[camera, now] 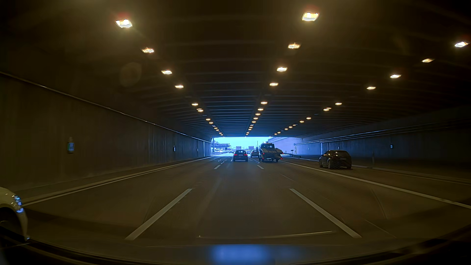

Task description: Follow the waypoints while adhering to traffic rules and regulations

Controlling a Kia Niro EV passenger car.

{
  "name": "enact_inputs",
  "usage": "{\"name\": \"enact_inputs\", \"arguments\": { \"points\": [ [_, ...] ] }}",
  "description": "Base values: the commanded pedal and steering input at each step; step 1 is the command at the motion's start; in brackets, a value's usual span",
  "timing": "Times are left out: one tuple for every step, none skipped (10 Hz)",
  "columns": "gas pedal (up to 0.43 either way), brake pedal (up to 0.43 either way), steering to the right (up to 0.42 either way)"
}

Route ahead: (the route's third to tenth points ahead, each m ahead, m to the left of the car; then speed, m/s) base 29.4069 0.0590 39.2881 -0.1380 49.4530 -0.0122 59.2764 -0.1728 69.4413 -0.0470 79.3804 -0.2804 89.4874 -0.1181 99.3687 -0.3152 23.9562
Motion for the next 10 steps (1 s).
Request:
{"name": "enact_inputs", "arguments": {
  "points": [
    [0.197,0.000,-0.002],
    [0.197,0.000,-0.002],
    [0.197,0.000,-0.002],
    [0.197,0.000,-0.002],
    [0.197,0.000,-0.002],
    [0.197,0.000,-0.002],
    [0.197,0.000,-0.002],
    [0.197,0.000,-0.001],
    [0.197,0.000,-0.001],
    [0.197,0.000,-0.001]
  ]
}}
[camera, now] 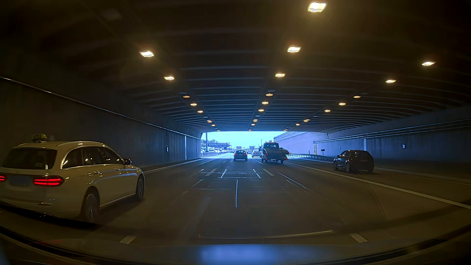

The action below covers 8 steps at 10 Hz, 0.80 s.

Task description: Follow the waypoints while adhering to traffic rules and regulations

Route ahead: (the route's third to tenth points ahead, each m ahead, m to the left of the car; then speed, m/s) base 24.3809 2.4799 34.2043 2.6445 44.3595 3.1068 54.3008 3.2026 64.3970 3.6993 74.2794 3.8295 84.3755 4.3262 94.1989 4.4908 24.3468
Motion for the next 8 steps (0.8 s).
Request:
{"name": "enact_inputs", "arguments": {
  "points": [
    [0.197,0.000,0.000],
    [0.197,0.000,0.000],
    [0.197,0.000,0.000],
    [0.197,0.000,0.000],
    [0.197,0.000,0.000],
    [0.197,0.000,0.000],
    [0.197,0.000,0.000],
    [0.197,0.000,0.000]
  ]
}}
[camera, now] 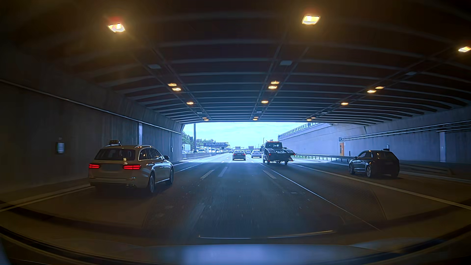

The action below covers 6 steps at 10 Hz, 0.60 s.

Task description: Follow the waypoints while adhering to traffic rules and regulations

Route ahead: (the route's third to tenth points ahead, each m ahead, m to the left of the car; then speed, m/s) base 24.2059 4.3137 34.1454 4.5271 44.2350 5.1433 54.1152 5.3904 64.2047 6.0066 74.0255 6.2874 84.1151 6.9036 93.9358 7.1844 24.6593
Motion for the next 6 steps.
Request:
{"name": "enact_inputs", "arguments": {
  "points": [
    [0.197,0.000,-0.001],
    [0.197,0.000,-0.003],
    [0.197,0.000,-0.003],
    [0.197,0.000,-0.003],
    [0.197,0.000,-0.005],
    [0.197,0.000,-0.006]
  ]
}}
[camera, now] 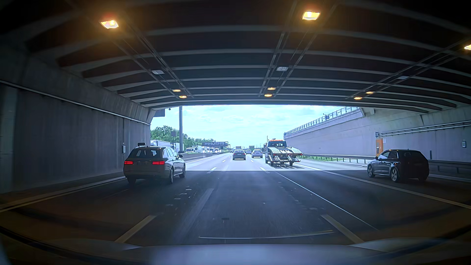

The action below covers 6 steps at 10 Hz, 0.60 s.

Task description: Follow the waypoints while adhering to traffic rules and regulations

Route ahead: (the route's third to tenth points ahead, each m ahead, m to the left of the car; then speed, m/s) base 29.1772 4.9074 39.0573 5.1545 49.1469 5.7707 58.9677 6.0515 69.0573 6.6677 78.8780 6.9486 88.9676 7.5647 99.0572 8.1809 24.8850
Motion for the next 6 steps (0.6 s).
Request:
{"name": "enact_inputs", "arguments": {
  "points": [
    [0.197,0.000,-0.006],
    [0.197,0.000,-0.006],
    [0.197,0.000,-0.005],
    [0.197,0.000,-0.004],
    [0.197,0.000,-0.003],
    [0.197,0.000,-0.003]
  ]
}}
